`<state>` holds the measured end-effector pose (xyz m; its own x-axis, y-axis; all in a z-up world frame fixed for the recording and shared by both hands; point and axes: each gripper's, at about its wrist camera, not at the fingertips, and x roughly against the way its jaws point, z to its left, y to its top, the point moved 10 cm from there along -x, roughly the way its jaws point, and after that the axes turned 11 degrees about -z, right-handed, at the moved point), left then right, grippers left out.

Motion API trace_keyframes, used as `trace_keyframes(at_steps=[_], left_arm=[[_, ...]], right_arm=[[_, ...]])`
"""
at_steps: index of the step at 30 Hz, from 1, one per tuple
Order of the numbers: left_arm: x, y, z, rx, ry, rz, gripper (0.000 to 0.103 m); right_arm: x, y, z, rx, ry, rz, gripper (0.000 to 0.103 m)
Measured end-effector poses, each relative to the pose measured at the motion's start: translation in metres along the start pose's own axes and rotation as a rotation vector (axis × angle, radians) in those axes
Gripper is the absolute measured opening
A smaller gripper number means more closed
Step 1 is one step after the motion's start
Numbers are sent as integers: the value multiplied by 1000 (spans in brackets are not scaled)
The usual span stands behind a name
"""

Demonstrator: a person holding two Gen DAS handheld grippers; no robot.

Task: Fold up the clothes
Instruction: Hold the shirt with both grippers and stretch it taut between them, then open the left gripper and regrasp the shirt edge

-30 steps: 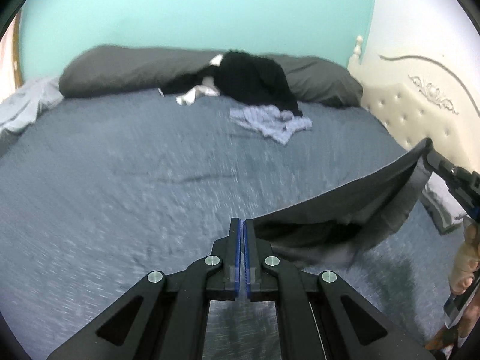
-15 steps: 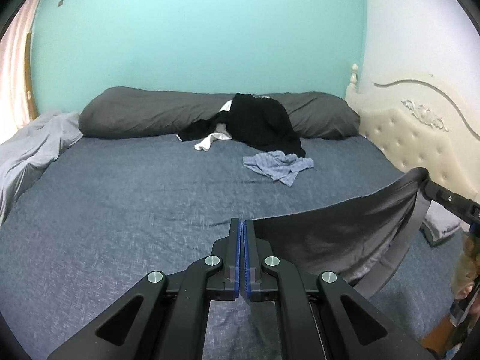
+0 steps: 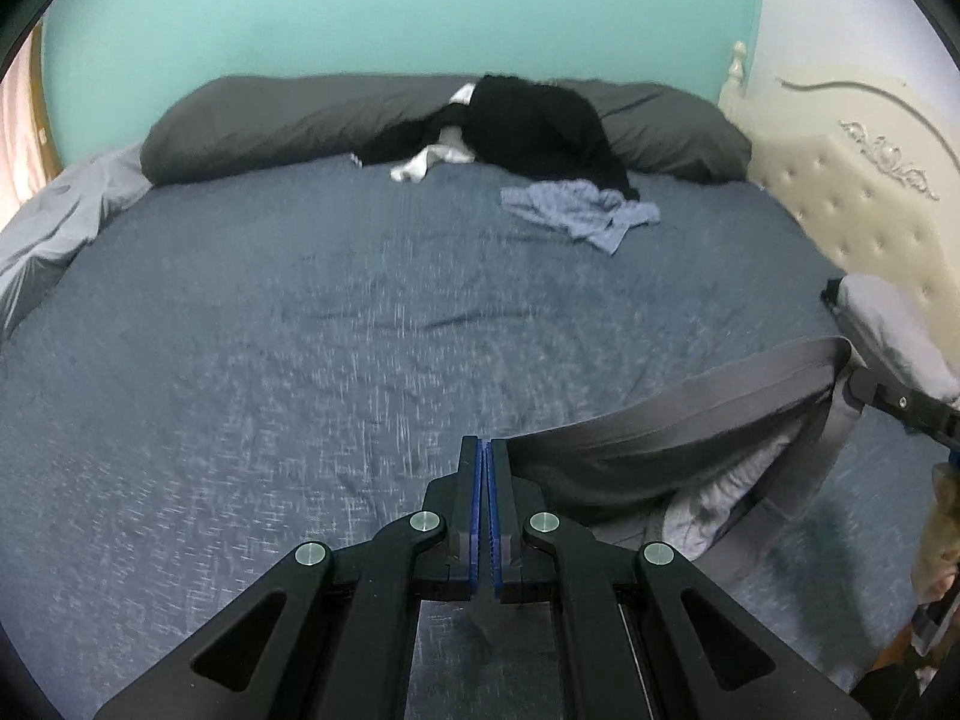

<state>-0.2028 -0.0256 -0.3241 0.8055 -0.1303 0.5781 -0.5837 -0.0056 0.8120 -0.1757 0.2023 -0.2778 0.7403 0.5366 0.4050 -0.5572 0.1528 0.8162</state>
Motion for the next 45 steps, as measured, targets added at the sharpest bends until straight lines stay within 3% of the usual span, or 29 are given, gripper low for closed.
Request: trace_keyframes(at_steps=[7, 13, 15, 20, 27, 32, 34, 35, 36, 45], left_arm=[[-41, -32, -4, -4, -13, 96, 2], [-51, -47, 0, -8, -10, 137, 4], [-49, -52, 7, 22, -15, 153, 11], [-35, -62, 14, 50, -33, 189, 18], [-27, -105, -35, -34, -150, 275, 20], [-39, -124, -55, -35, -164, 310, 21], [-42, -129, -61, -31, -162, 315, 33], [-43, -130, -65, -35, -160, 316, 46], [-44, -130, -66, -36, -160, 315, 52], [-58, -144, -80, -71, -140, 335, 53]], right_arm=[[-30, -25, -38, -57, -37, 57, 3], [-42, -35, -60, -94, -62, 88, 3], [-44, -36, -65, -108, -69, 91, 3], [-47, -37, -74, -133, -80, 98, 3], [-47, -37, -75, -141, -96, 104, 3], [-43, -37, -72, -124, -97, 109, 3], [-40, -37, -72, -124, -99, 110, 3], [-39, -37, -72, -124, -100, 110, 3], [-38, -37, -72, -125, -100, 111, 3], [-33, -41, -78, -146, -98, 112, 3]])
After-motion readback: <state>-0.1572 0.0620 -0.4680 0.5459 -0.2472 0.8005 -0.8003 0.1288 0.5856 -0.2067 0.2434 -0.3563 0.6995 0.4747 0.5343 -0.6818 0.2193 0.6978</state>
